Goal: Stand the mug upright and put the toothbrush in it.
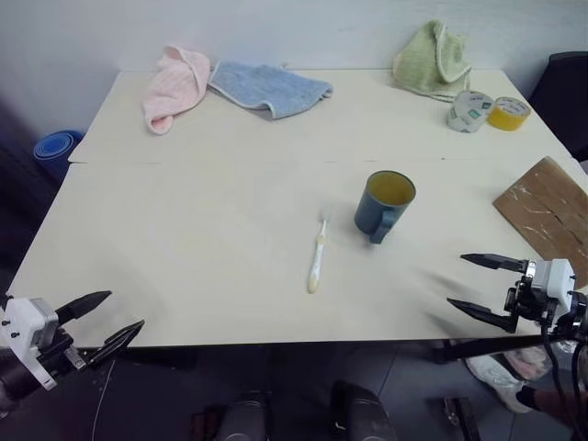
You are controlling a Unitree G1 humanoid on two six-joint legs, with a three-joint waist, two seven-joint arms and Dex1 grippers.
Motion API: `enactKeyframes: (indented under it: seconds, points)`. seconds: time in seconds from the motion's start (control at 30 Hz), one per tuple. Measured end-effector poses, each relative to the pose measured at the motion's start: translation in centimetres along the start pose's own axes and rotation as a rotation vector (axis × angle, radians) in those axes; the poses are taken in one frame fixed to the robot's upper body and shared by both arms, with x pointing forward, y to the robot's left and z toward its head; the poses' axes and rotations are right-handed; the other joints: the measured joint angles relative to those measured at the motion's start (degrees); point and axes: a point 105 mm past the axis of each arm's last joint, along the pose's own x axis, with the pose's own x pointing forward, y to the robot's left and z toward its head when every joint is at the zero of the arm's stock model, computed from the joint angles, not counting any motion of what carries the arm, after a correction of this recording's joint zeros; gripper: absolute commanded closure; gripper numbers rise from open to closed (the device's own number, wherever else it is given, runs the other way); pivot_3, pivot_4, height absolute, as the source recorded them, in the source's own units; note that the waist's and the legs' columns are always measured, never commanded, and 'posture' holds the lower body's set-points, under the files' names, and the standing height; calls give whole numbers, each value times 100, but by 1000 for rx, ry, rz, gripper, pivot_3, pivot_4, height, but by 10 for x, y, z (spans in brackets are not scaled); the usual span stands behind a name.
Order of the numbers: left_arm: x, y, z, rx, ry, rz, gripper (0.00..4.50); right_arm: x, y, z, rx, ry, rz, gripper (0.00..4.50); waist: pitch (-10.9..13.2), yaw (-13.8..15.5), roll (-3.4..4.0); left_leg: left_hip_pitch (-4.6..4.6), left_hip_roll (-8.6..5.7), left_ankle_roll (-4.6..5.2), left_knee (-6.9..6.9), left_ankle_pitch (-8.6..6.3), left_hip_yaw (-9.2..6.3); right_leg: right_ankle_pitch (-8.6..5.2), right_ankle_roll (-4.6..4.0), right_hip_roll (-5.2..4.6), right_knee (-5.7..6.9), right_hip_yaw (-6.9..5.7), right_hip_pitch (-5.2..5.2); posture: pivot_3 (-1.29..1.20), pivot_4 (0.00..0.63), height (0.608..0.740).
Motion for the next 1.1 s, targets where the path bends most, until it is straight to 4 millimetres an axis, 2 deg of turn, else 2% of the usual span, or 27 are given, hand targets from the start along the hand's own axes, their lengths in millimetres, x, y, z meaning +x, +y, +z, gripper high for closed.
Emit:
enactKeyframes:
  seconds: [0.07,0.17,0.27,0.33,0.4,0.47,0.63,0.93,1.03,1.1]
  points:
    - [12,-1,2,-14,-14,-9,0,6,6,4,26,-7,48,19,0,1,6,-3,0,0,-2,0,1,0,0,0,7,0,-8,0,150,740]
    - [32,-4,12,-21,-70,-46,0,34,16,26,114,-51,145,19,-1,1,6,-4,3,-3,3,1,-1,1,0,0,22,1,-14,0,150,740]
    - [51,-15,26,-4,-129,-130,0,77,19,54,271,35,187,19,-1,-50,7,-4,3,-3,4,1,-9,1,-1,-4,36,13,-29,0,150,740]
    - [61,-21,28,-8,-140,-179,0,105,22,79,339,51,204,19,-1,-79,7,-5,4,-9,3,-1,-27,1,-2,-3,49,11,-38,0,150,740]
    - [67,-26,27,-16,-140,-208,0,126,28,95,408,69,213,19,-1,-77,6,-10,5,-16,2,-5,-26,1,-2,-2,62,-3,-42,0,150,740]
    - [70,-28,26,-23,-139,-222,0,145,36,92,452,187,200,19,-1,-77,5,-18,4,-18,0,-7,-24,1,-2,-2,64,-9,-47,0,150,740]
    - [78,-33,27,-34,-147,-246,0,188,43,67,536,413,24,19,-3,-57,2,-32,-3,-17,7,-7,-23,1,-1,-6,64,-15,-52,0,150,740]
    - [83,-43,26,-48,-147,-252,0,235,43,80,578,470,-79,19,-21,-176,-26,-20,3,-20,3,-5,-19,1,-1,0,83,-15,-51,0,150,740]
    - [83,-44,25,-54,-142,-245,0,242,43,80,577,477,-84,641,-29,-232,-33,-15,3,-20,2,-5,-20,1,-1,0,87,-14,-50,0,150,740]
    - [82,-45,23,-62,-137,-241,0,247,43,78,551,498,-84,1265,-34,-253,-38,-11,3,-20,-3,-5,-18,1,-2,0,88,-12,-50,0,150,740]
